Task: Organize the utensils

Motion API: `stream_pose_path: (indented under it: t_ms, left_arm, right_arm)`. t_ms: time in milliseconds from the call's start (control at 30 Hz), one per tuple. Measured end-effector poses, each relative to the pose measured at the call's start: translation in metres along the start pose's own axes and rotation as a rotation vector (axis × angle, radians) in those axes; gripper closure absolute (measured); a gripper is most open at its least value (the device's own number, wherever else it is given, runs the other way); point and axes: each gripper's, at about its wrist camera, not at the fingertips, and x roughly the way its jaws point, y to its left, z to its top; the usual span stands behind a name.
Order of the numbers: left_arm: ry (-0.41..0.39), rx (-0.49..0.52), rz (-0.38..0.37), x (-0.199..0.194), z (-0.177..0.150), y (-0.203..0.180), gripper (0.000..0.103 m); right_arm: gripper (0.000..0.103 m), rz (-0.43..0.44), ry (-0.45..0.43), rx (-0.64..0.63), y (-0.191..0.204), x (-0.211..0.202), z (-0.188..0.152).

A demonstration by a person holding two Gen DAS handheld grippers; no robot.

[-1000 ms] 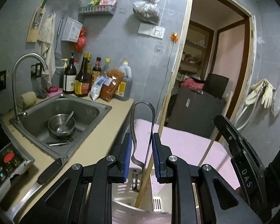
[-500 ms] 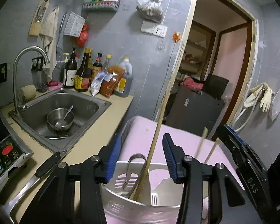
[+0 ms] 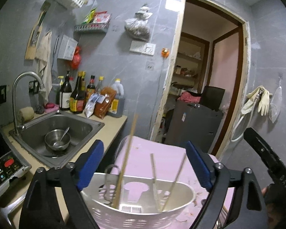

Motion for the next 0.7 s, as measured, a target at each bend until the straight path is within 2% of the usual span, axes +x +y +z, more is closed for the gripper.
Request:
stream_pose_path:
  t_ms: [100, 333, 500, 700]
  left_arm:
    - [-0.028, 0.026, -0.005, -0.004, -0.002, -0.018, 0.007]
    - [-0.04, 0.063, -0.041, -0.008, -0.018, -0.054, 0.002]
    - [-0.032, 0.125, -0.042, -0.006, -0.034, -0.083, 0.002]
    - [0.032, 0.182, -0.071, 0.005, -0.056, -0.105, 0.002]
  right_arm:
    - [0.024, -0.032, -0.014, -0.006, -0.015, -0.02, 0.004]
    - [0.0, -0.108, -0.017, -0.033, -0.048, -0.059, 0.003]
    - [0.0, -0.146, 0.007, -0.055, -0.067, -0.074, -0.005]
    - [0.0, -0.193, 0.06, -0.065, -0.091, -0.081, -0.02]
